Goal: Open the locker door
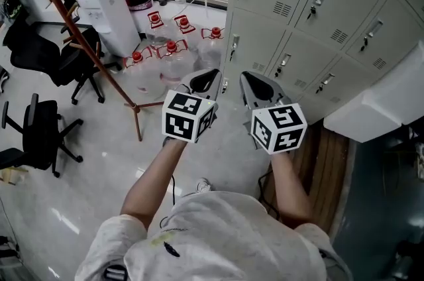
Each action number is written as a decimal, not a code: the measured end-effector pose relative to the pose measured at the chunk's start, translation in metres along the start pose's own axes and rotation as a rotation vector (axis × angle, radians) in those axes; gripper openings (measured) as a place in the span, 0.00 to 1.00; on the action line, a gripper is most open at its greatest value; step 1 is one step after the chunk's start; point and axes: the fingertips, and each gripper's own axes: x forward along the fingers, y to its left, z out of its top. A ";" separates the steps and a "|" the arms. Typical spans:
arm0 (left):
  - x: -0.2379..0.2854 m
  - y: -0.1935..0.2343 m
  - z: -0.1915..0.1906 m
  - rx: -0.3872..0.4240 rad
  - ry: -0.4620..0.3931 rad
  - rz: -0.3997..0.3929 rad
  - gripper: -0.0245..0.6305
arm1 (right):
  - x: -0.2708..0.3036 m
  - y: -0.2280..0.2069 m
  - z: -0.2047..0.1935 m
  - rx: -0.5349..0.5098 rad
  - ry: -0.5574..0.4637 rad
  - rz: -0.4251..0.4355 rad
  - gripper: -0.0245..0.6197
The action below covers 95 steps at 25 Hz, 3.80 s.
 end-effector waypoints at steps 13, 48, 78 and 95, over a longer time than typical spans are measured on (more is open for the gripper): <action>0.009 0.053 0.000 -0.007 -0.007 -0.011 0.05 | 0.055 0.008 0.007 0.026 -0.012 -0.013 0.04; 0.256 0.145 0.052 0.035 0.032 -0.011 0.05 | 0.233 -0.184 0.046 0.032 -0.083 0.033 0.04; 0.351 0.202 0.102 0.084 -0.023 -0.220 0.05 | 0.311 -0.253 0.111 -0.013 -0.196 -0.184 0.04; 0.368 0.226 0.120 0.066 -0.051 -0.398 0.05 | 0.339 -0.270 0.131 -0.025 -0.192 -0.382 0.16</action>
